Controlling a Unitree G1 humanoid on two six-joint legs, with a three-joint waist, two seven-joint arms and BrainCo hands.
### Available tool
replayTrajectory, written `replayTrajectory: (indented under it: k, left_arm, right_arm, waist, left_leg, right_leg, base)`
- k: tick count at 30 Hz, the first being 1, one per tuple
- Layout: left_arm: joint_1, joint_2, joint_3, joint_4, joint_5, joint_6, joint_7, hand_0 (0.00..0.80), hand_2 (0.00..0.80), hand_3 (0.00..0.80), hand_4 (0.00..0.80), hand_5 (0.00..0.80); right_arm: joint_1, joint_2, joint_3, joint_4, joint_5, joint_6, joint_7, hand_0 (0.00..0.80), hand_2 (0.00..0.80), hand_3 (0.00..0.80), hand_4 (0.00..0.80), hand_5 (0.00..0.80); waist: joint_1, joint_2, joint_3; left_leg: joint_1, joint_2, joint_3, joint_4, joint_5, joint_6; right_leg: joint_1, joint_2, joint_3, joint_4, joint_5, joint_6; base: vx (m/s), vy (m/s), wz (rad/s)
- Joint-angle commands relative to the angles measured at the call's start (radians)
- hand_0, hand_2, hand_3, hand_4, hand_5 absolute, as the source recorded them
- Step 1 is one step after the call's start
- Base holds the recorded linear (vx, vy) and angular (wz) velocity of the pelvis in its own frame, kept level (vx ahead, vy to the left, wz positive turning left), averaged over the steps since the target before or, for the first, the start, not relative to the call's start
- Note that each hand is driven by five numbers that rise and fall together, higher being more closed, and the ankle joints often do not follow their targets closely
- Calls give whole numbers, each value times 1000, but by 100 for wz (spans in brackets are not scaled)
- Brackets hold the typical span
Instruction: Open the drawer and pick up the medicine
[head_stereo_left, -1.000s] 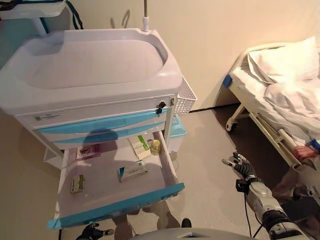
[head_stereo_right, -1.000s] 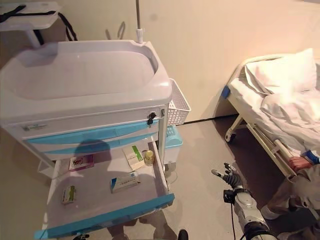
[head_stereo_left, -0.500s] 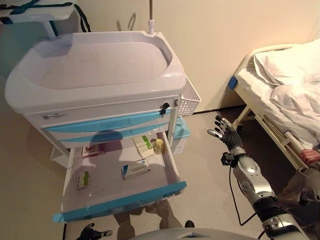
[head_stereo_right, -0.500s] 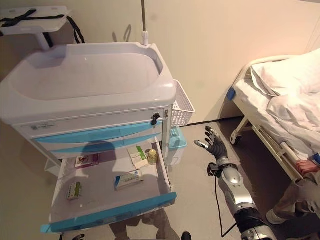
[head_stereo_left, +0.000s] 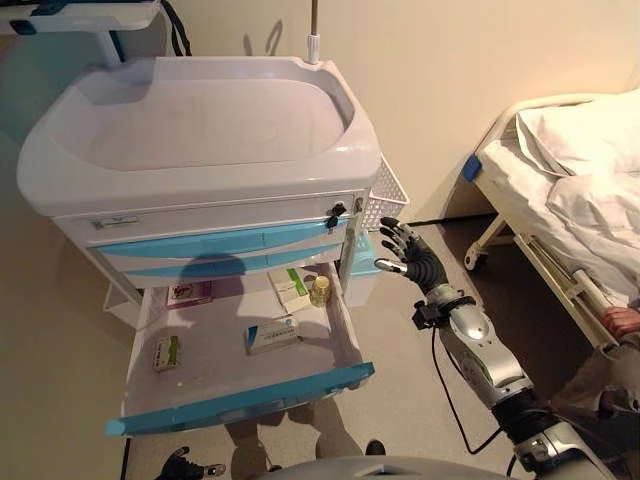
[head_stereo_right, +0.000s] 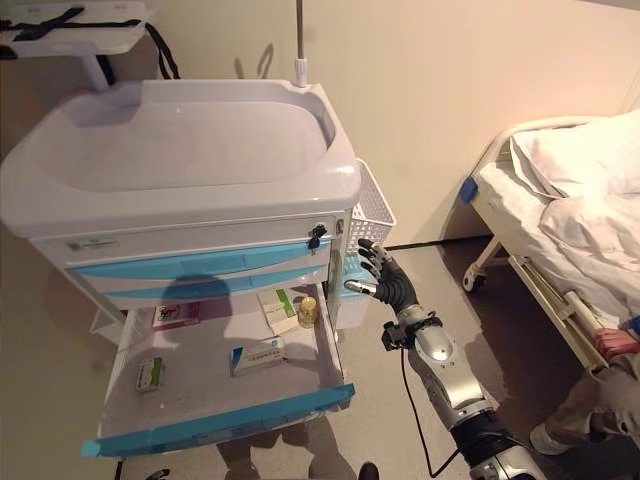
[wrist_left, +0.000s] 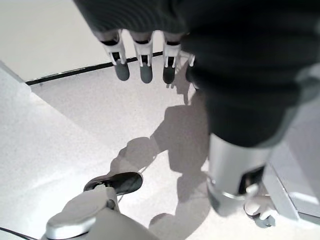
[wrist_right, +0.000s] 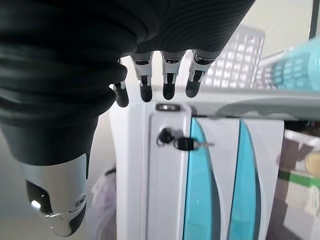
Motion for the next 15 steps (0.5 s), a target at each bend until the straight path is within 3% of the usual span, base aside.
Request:
replayTrajectory:
  k: [1,8,11,15]
  left_arm:
    - [-49,35,27,39,20,-14,23,0,0,0,0,0]
    - [-44,52,27,36,11,-11,28,0,0,0,0,0]
    - [-53,67,23,28,0,-12,33,0,0,0,0,0]
    - [-106,95,-2,10,-14,-8,51,0,0,0,0,0]
  right_arm:
    - [-77,8,13,-74,39,-48,8,0,0,0,0,0]
    - [-163,15,72,-71,26,-48,1,0,0,0,0,0]
    - [-224,19,100,-75,26,-51,-7,0,0,0,0,0]
    - [-331,35,138,-65,21,-59,-27,0,0,0,0,0]
  waist:
    - [17,-26,1]
    - [35,-46,29]
    - [52,-55,74]
    - [68,-64,175]
  left_leg:
    - [-105,-34,-70,-1,51,9]
    - [-117,-34,-93,2,56,15]
    - [-143,-38,-110,22,60,21]
    - [-259,-63,-124,169,35,27]
  right_leg:
    - [72,-14,-41,9,-61,77]
    - [68,-7,-42,10,-63,71]
    - [47,-6,-39,27,-66,67]
    - [-41,-24,-41,146,-94,50]
  base:
    - [4,-2,9]
    - [-13,-15,4]
    - [-129,-40,8]
    - [-242,-28,20]
